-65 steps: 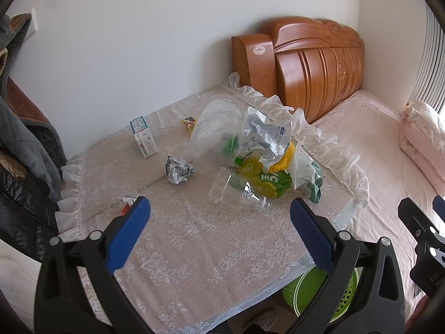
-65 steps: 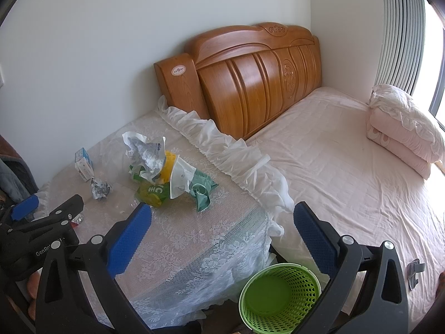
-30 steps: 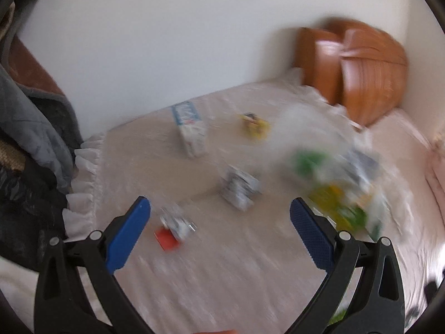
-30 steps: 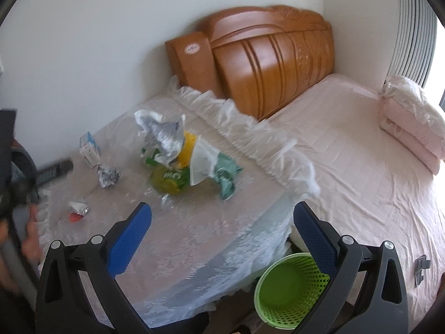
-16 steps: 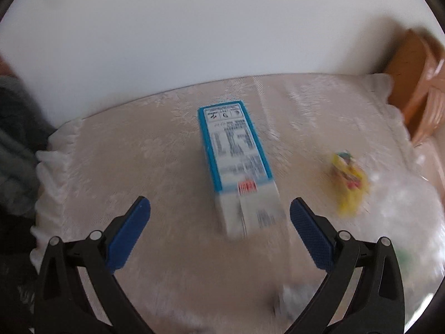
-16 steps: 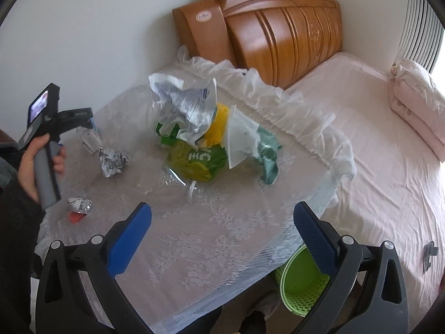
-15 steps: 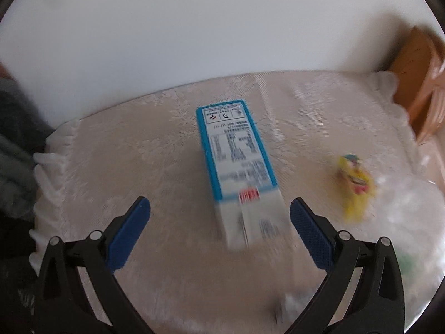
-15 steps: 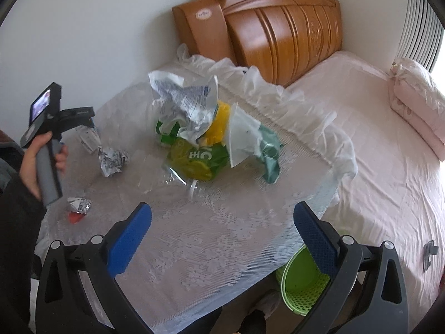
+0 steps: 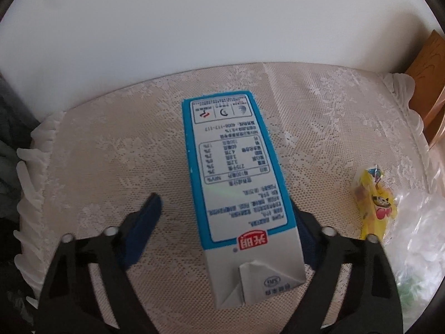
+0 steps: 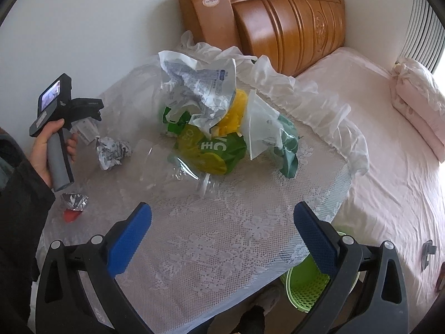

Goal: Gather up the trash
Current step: 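Reach the left gripper to the white-and-blue milk carton and close on it, then grasp the crumpled paper ball with the right gripper while the left gripper holds the carton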

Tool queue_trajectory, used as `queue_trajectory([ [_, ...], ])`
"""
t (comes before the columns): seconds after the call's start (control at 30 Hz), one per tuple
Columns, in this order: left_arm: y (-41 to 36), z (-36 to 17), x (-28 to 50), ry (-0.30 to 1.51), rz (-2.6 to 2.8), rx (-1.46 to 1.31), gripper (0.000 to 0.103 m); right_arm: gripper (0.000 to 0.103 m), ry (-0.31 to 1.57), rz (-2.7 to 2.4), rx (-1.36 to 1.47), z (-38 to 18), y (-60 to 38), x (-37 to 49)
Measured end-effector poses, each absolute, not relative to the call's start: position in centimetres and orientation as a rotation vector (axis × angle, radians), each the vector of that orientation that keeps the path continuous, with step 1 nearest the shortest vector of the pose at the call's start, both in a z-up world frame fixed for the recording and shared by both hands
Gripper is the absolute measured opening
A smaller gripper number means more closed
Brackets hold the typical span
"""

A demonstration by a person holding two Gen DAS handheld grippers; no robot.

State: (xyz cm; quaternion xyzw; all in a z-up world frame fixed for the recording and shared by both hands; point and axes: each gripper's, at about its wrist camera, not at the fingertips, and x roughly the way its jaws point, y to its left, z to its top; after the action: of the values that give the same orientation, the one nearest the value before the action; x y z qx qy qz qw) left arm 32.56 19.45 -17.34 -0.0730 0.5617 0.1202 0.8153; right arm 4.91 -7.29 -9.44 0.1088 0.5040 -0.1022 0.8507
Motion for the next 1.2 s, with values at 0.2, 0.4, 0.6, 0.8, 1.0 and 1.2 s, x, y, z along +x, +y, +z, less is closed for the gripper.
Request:
queue_trajectory([
  [0.2,18.9,-16.2,32.2,1.202,0.246,-0.152,0.045,0.101,1.052,-0.216,0.236,-9.2,-7.7,4.6],
  [0.4,18.8,-13.2,29.3,1.153,0.222,-0.128,0.042,0.101,1.026,-0.193,0.224,-8.3,-8.1,4.0],
  [0.6,19.1,-8.9,21.9,1.103,0.168,-0.155,0.042,0.101,0.992,-0.142,0.198,-7.0,-8.5,3.2],
  [0.8,18.4,-5.9,11.8,1.045,0.113,-0.136,0.042,0.101,0.975,-0.062,0.196,-6.4,-9.5,1.9],
  [1.0,18.2,-5.2,4.7,1.034,0.094,-0.144,0.042,0.101,0.953,0.108,0.145,-6.3,-7.3,3.1],
  [1.2,19.7,-5.1,1.1,1.02,0.111,-0.126,0.042,0.101,0.932,0.345,0.076,-7.3,0.6,10.1],
])
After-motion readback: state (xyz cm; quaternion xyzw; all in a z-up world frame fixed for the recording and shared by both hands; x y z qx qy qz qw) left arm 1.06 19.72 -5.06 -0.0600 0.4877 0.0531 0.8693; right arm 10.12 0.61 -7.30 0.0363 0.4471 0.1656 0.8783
